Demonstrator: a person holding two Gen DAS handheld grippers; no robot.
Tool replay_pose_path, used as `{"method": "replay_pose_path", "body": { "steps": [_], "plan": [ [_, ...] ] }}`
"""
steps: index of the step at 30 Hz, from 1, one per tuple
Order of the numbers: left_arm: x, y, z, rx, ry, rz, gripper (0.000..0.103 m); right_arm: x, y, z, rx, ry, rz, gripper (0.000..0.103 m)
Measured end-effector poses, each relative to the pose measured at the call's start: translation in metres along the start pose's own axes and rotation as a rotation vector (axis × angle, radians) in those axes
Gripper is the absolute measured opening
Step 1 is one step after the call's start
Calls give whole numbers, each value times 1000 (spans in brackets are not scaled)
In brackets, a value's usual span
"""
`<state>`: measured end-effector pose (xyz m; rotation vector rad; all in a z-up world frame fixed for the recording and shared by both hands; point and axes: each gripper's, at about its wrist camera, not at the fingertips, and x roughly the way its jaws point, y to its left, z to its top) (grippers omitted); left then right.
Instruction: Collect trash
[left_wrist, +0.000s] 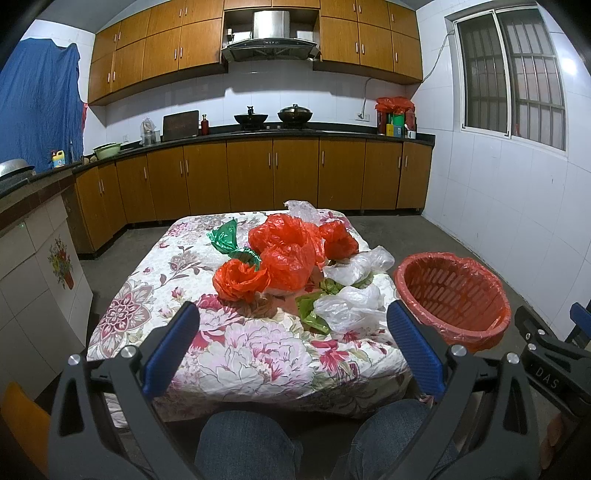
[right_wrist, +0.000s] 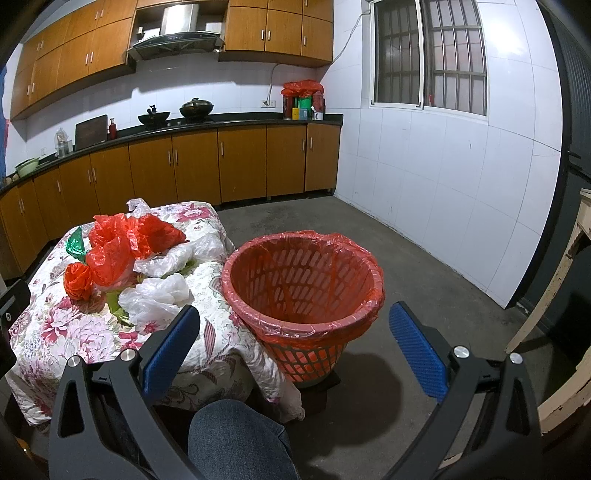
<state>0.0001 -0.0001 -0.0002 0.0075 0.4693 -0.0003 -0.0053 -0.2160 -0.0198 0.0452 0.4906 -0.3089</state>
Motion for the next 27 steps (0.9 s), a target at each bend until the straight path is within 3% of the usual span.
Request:
{"method": "replay_pose_path", "body": {
  "steps": [27],
  "plan": [
    [0,0,0,1,5,1,99,2,-1,0,1,4,0,101]
  ]
}}
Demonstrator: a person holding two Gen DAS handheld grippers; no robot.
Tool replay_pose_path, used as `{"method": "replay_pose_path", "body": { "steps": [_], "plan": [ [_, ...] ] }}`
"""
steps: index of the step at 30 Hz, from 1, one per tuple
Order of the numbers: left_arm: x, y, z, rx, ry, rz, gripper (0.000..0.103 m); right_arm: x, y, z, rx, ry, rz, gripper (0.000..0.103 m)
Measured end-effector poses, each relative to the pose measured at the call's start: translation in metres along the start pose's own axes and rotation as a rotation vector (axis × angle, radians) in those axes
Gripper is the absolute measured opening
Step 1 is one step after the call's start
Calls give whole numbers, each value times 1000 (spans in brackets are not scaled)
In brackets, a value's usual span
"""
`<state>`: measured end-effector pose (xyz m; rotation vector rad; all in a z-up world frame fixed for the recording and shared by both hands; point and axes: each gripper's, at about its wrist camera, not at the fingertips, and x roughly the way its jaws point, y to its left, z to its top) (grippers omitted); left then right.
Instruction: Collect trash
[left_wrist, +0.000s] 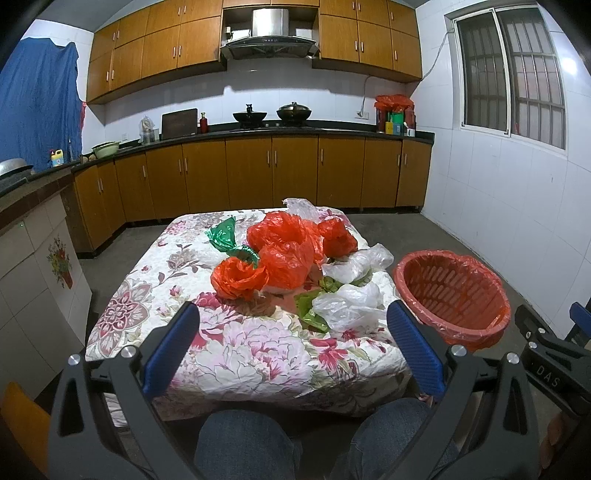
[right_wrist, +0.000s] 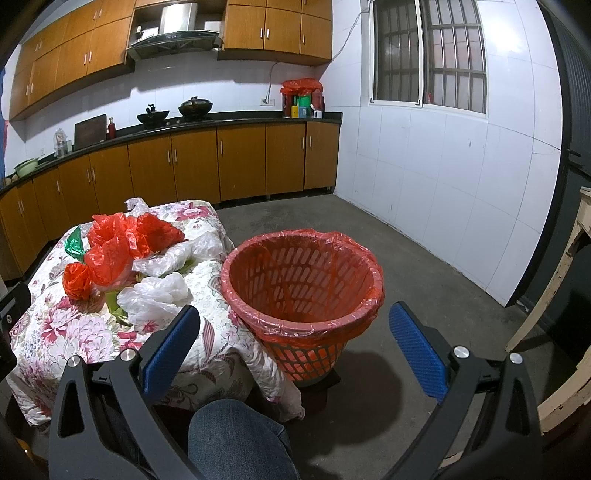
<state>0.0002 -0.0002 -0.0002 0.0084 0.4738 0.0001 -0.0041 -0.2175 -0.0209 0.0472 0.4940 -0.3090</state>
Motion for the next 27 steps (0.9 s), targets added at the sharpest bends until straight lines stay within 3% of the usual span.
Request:
{"method": "replay_pose_path", "body": {
  "steps": [12,23,27],
  "plan": [
    [7,6,-5,-17,7,24,99,7,2,1,-9,3,21,101],
    [40,58,-10,-92,51,147,99,42,52,8,-89,36,173,101],
    [57,76,-11,-128,94,150,99,63,76,7,-134,73,223,101]
  ]
}}
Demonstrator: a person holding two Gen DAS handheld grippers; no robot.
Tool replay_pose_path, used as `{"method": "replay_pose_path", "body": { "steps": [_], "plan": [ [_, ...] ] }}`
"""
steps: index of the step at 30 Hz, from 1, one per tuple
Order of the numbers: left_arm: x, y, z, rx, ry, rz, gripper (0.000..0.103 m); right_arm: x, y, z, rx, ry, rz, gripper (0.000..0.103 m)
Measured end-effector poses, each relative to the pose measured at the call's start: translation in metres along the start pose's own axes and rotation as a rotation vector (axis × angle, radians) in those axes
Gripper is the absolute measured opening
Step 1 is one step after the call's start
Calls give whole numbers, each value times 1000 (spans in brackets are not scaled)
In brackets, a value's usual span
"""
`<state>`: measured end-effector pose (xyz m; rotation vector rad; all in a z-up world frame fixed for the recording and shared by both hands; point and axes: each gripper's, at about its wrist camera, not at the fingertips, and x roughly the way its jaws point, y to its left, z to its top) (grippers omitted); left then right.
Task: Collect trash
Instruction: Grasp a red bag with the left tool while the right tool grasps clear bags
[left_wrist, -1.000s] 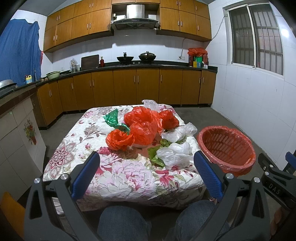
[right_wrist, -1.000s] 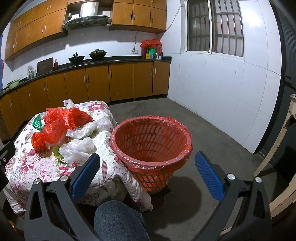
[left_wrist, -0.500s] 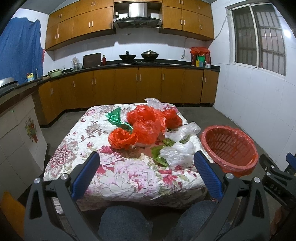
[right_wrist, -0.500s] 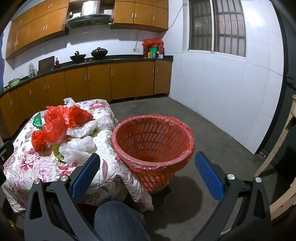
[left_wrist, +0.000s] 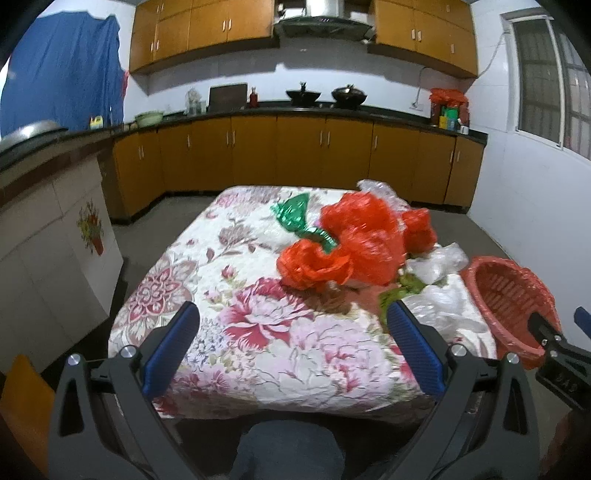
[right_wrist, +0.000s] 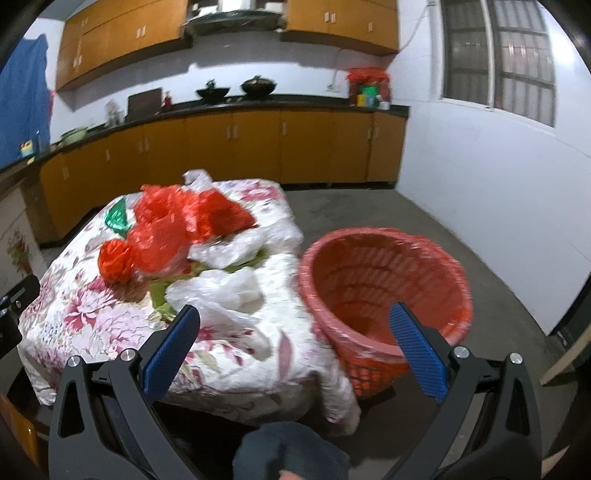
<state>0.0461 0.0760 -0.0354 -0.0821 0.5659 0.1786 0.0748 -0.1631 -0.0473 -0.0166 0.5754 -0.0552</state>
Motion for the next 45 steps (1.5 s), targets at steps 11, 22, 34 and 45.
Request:
{"method": "replay_pose_path", "body": {
  "steps": [11,22,34,45],
  "plan": [
    [63,26,14,-47,56,3,99,77,29,10,41,106,94,95],
    [137,18,40,-47,99,-69,99,123,51,11,14,152,74,94],
    [198,19,39,-55,224,-81,81,152,61,1,-14,236,122,80],
    [209,6,36,-40,252,-159,73,155,60,-2,3,247,180,54]
  ]
}}
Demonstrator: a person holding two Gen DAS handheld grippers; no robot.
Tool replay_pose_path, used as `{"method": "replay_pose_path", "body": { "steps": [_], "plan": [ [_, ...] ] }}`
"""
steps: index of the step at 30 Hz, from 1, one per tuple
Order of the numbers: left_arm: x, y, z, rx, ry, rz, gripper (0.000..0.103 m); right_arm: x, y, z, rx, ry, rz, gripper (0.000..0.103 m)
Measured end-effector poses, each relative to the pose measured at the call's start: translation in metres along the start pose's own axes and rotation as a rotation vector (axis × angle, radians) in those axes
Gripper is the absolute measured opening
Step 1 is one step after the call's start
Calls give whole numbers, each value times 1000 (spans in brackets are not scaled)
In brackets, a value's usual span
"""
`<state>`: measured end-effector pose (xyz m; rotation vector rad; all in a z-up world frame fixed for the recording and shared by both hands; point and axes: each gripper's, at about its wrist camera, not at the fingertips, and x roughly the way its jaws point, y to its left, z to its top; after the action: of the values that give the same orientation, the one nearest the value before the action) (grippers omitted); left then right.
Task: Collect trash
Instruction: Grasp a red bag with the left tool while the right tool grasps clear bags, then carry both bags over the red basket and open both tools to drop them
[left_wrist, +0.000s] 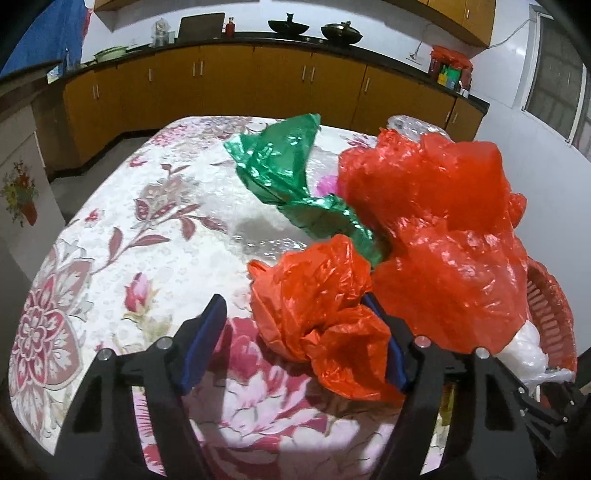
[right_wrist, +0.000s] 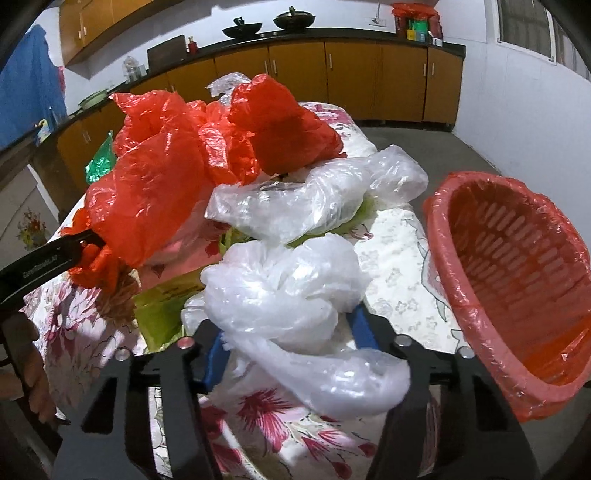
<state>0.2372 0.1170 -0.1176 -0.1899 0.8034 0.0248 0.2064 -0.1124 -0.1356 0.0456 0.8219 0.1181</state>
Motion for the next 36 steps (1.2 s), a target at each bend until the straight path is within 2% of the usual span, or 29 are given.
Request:
{"method": "replay_pose_path", "body": {
  "steps": [4,8,14,28,36],
  "plan": [
    [5,-3,-1,-2,19,-32,71,-3,1,0,-5,-6,15,41],
    [3,-13,-2,27,9,-48,49,-10,2,0,-12,-26,17,30],
    [-6,-15,-4,38,-19,-28,38,-18,1,-2,-31,-55,16,24],
    [-50,12,-4,-3,-83,-32,37,-48,-10,-5,-26,-113,19,22],
    [-90,-22,4,46,-139,-116,37,-78,-39,-2,-6,-163,-33,22]
  ]
}}
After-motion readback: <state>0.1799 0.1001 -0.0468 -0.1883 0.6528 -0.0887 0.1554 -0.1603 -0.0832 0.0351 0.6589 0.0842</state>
